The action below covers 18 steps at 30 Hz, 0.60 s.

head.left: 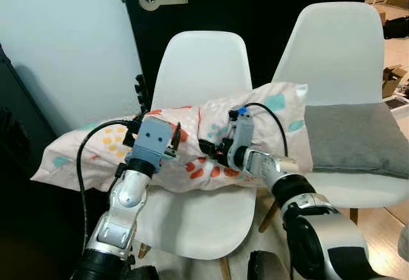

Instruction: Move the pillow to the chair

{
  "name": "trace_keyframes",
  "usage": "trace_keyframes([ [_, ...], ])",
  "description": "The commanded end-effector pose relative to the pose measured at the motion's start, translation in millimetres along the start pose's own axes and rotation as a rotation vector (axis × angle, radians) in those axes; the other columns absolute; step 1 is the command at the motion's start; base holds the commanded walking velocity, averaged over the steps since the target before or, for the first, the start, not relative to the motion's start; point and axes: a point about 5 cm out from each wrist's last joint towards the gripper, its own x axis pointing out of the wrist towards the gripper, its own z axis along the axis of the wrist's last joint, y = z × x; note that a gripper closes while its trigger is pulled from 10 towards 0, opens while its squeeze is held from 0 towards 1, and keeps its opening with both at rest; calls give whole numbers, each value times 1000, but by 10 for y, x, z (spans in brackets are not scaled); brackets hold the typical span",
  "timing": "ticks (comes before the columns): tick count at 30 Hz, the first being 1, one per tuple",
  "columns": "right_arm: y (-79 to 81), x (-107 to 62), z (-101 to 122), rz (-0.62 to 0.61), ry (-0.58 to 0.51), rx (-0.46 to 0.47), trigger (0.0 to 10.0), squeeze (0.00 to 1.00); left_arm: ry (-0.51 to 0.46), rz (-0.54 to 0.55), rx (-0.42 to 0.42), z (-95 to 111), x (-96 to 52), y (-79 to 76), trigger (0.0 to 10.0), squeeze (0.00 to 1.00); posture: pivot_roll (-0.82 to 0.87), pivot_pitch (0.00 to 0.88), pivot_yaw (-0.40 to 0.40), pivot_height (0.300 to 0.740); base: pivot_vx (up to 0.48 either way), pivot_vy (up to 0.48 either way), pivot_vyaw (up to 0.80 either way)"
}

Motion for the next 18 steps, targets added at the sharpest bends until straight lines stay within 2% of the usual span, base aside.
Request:
trace_keyframes([
  [1,-22,-35,19,14,1,-26,10000,1000,29,0,45,-61,-40,29,10000,0,-1,58,32,555,0,0,0],
  [5,-65,-144,151,80,-22,-74,10000,1000,61,5,84,-119,-102,38,10000,0,-4,61,32,555,0,0,0],
  [12,-131,-340,343,150,-61,-156,10000,1000,87,22,95,-170,-133,89,10000,0,-9,64,28,555,0,0,0],
  [14,-116,-471,387,226,-58,-237,10000,1000,97,37,102,-188,-133,117,10000,0,-12,65,25,555,0,0,0],
  [15,-116,-471,387,226,-58,-237,10000,1000,97,37,102,-188,-133,117,10000,0,-12,65,25,555,0,0,0],
  [17,-84,-576,397,284,-55,-313,10000,980,100,47,107,-190,-132,134,10000,0,-13,67,27,555,0,0,0],
  [18,-84,-576,397,284,-55,-313,10000,980,100,47,107,-190,-132,134,10000,0,-13,67,27,555,0,0,0],
])
